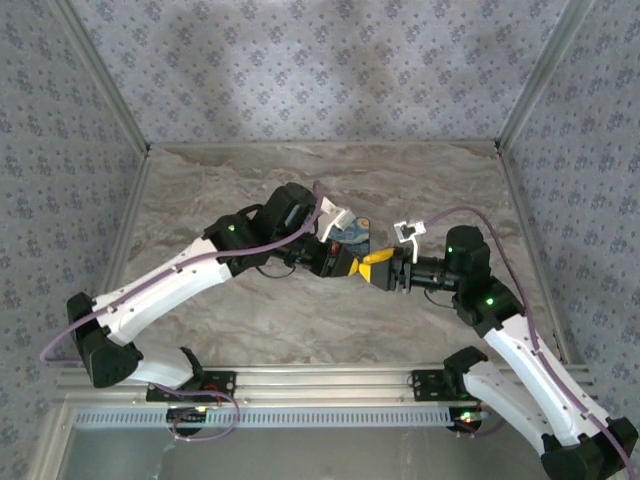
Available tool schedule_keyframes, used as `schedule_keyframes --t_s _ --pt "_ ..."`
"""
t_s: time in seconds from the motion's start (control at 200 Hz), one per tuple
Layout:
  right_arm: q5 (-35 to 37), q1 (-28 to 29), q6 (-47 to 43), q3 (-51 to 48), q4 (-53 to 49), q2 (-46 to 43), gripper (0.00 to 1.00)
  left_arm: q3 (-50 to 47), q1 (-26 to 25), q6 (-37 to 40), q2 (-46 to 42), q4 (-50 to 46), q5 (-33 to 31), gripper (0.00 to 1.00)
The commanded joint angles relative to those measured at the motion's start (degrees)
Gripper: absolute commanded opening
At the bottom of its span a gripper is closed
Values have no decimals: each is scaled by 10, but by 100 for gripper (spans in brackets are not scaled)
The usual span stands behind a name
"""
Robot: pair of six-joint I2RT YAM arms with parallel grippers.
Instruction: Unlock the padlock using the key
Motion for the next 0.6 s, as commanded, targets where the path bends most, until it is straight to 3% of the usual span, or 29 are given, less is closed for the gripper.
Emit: schedule_keyframes --t_s 0.0,0.085,0.295,0.5,0.595 --pt "-30 5 5 -2 21 -5 36 1 -5 11 -19 25 18 0" --pt "-29 6 1 0 16 -6 22 1 -5 10 -20 26 19 0" --pt "-34 7 -12 4 3 -12 0 0 -5 13 -24 28 15 0" --pt "-2 12 -45 12 -28 -30 0 1 -5 12 -28 26 -12 0" --pt "30 15 -61 19 -47 -37 0 -5 1 -1 -36 29 -43 28"
